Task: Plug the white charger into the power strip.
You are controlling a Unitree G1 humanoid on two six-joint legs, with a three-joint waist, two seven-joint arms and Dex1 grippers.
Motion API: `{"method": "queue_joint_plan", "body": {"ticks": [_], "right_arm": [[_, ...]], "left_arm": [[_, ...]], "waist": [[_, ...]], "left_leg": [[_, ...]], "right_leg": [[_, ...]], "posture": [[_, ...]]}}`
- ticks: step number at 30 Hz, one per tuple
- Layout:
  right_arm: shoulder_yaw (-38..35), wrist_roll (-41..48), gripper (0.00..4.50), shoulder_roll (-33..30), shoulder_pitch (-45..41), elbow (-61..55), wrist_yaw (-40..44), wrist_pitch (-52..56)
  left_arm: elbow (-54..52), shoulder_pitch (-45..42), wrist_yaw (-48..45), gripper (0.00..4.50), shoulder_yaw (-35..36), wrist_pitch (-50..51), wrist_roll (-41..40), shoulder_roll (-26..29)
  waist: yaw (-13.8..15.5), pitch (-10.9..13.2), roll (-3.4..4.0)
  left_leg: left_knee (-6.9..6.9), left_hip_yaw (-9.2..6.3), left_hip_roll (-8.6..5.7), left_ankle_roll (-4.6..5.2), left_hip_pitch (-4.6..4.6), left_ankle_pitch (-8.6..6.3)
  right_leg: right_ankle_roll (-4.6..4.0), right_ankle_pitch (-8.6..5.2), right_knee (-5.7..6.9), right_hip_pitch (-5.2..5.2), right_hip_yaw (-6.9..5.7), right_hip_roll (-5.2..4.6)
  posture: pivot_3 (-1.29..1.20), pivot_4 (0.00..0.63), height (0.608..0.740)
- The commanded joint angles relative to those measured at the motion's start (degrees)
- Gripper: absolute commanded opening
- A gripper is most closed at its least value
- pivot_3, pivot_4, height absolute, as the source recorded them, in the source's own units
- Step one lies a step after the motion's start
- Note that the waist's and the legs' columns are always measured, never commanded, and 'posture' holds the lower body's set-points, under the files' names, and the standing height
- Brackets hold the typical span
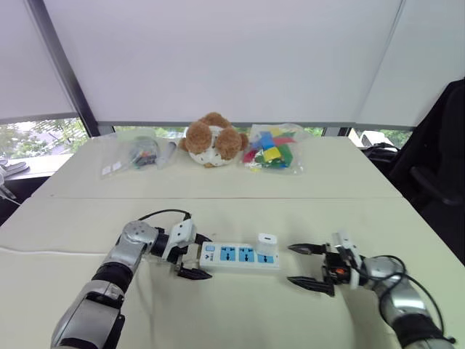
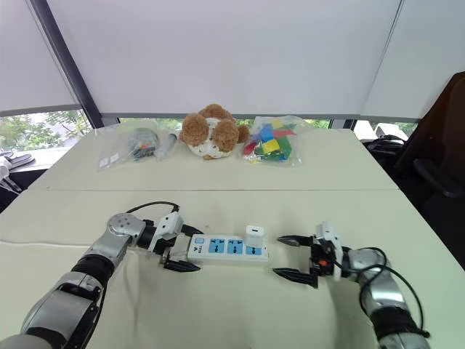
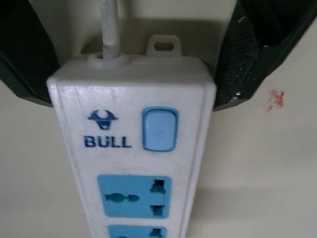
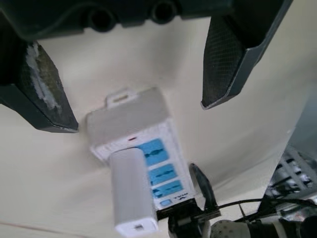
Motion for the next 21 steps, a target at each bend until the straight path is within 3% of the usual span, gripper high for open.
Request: {"method": "queue_joint_plan", "body": {"ticks": [1,3,8,12,17,21], "right_arm": [[-5.38,4.06,4.31,-4.56,4.68,-11.27,-2.53,5.13],[-7.80,5.39,4.31,-6.71,8.13,-15.10,-3.73,7.56],[-13.70,8.62,4.31,-9.59,17.40,-20.59,-6.95,13.87],[-16.82,10.81,4.31,-4.34,21.16,-20.46,-14.20,16.75],[-22.74,15.99,4.31,0.46,22.68,-24.60,-25.47,22.09],[-24.77,17.47,4.31,4.96,22.09,-26.88,-33.54,23.33]], "left_arm": [[-2.77,0.96,0.91,4.44,1.30,1.81,-1.16,0.51],[-5.47,2.38,2.51,4.44,2.03,2.34,-1.36,1.14],[-22.80,10.79,4.05,4.44,5.09,14.48,-5.52,8.15],[-38.41,19.31,13.16,4.44,13.91,33.01,-15.02,10.23],[-54.71,33.81,26.60,4.44,23.37,44.23,-21.49,7.94],[-57.89,39.52,35.87,4.44,25.98,43.30,-21.72,2.45]], "waist": [[0.08,0.07,-0.04],[0.47,0.15,-0.12],[0.53,0.33,-0.31],[0.96,0.46,-0.27],[0.92,0.56,-0.12],[1.15,0.57,-0.15]], "left_leg": [[0.02,-0.01,0.00,-0.01,-0.03,0.02],[0.02,-0.07,0.04,-0.02,-0.05,0.02],[-0.14,-0.10,0.38,-0.02,-0.05,0.02],[-0.15,-0.10,0.40,-0.02,-0.05,0.02],[-0.10,0.00,0.36,-0.03,-0.06,0.02],[-0.07,-0.03,0.35,-0.05,-0.04,0.02]], "right_leg": [[0.07,0.04,0.04,-0.04,0.00,0.04],[0.09,0.04,0.05,-0.07,0.01,0.15],[0.05,0.03,0.05,-0.24,0.11,0.59],[-0.01,0.00,0.11,-0.27,0.10,0.57],[-0.05,-0.03,0.05,-0.21,0.15,0.37],[-0.20,-0.11,0.03,-0.18,0.17,0.38]], "posture": [[0.00,0.150,0.739],[0.00,0.150,0.739],[0.00,0.150,0.739],[0.00,0.150,0.739],[0.00,0.150,0.739],[0.00,0.150,0.739]]}}
